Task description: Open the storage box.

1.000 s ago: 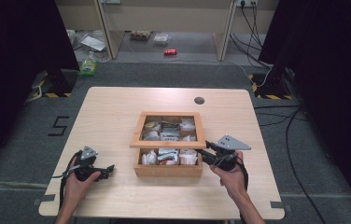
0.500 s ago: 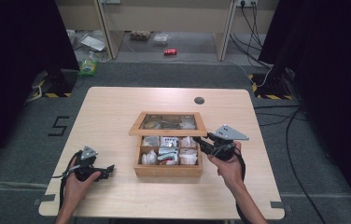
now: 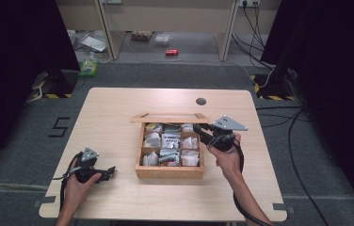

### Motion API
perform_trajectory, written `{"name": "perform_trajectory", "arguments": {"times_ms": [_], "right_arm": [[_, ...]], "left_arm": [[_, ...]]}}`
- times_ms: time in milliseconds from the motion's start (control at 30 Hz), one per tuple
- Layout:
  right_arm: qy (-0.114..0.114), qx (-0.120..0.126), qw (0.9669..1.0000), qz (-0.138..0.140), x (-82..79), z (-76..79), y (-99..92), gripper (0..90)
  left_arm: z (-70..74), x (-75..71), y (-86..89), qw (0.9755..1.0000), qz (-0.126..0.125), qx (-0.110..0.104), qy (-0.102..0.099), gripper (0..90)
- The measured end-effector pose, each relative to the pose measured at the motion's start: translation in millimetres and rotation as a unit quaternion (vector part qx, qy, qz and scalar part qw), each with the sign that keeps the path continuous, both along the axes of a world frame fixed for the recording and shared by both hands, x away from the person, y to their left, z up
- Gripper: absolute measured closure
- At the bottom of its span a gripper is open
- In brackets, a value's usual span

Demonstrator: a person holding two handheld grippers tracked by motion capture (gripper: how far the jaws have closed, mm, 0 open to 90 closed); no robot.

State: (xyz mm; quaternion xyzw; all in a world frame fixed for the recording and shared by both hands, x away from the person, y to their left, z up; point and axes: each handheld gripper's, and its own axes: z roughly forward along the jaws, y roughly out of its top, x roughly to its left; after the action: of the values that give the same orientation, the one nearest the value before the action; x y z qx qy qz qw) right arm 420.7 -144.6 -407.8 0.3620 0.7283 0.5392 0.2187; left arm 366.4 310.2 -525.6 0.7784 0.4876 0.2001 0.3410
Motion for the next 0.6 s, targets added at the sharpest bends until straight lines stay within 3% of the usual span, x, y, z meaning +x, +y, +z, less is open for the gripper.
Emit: {"name": "perform_trajectory", "arguments": {"times_ms": [600], "right_arm": [[0.012,0.017,0.9995,-0.023,30.7,9.0,2.3,66.8]], "left_arm": [[0.0,-0.2,0.0,1.0000,0.000,-0.001,0.000,0.0]]}}
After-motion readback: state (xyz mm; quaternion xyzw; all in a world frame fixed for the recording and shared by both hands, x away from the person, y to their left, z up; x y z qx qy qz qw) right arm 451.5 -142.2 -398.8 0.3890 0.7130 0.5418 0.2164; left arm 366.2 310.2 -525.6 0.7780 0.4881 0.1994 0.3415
